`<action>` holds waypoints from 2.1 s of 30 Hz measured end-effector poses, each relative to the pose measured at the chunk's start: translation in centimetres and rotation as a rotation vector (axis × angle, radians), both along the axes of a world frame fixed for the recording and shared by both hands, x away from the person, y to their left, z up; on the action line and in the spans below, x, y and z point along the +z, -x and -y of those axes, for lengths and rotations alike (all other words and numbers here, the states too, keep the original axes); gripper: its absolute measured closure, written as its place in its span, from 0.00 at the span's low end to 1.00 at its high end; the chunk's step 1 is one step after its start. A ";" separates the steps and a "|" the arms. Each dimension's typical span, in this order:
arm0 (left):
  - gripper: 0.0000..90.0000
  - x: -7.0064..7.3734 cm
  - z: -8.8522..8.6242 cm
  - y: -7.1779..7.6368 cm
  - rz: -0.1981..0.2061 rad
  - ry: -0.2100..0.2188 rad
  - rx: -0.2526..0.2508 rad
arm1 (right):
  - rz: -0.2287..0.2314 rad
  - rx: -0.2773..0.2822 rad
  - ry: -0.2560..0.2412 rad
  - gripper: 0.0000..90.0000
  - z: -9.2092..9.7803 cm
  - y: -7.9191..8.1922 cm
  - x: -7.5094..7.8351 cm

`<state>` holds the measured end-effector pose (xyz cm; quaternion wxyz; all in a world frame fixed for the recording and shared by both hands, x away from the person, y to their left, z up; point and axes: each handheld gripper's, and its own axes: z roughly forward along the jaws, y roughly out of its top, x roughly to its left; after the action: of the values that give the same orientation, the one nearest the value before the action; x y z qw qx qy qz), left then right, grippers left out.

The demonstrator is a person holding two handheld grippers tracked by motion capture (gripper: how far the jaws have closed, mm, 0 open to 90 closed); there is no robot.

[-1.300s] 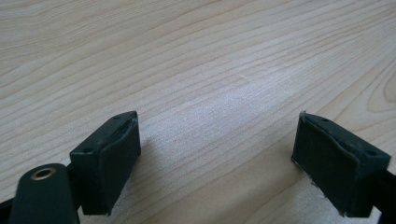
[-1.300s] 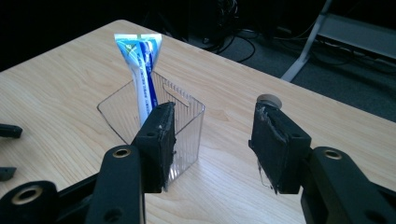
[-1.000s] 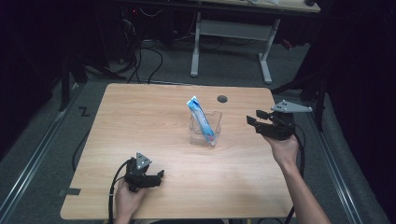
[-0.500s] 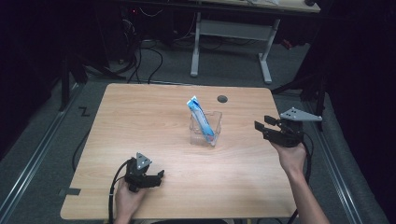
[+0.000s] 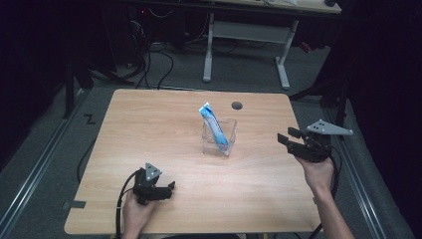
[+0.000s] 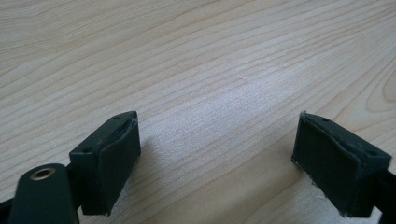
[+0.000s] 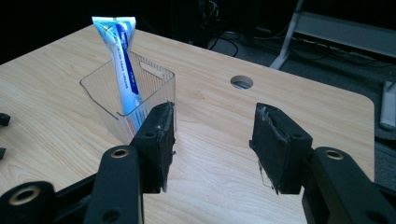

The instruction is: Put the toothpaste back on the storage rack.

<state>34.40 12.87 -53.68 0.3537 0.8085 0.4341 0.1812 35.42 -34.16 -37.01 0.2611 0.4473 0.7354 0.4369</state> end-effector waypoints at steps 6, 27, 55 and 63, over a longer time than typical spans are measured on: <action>0.17 0.0 0.0 0.0 0.000 0.000 0.002 | 0.004 -0.003 -0.018 0.54 0.6 0.8 -0.8; 0.17 0.0 0.0 -0.1 0.000 0.001 0.005 | -0.026 -0.036 -0.073 0.54 1.7 2.3 -3.6; 0.17 0.0 0.1 -0.1 -0.001 0.002 0.009 | -0.058 -0.060 -0.099 0.56 1.2 2.5 -7.4; 0.17 0.0 0.1 -0.1 -0.001 0.002 0.009 | -0.078 -0.068 -0.101 0.56 1.3 2.7 -8.5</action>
<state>34.46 12.81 -53.68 0.3535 0.8063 0.4381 0.1818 32.68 -35.47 -45.54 0.2241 0.5013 0.7065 0.4464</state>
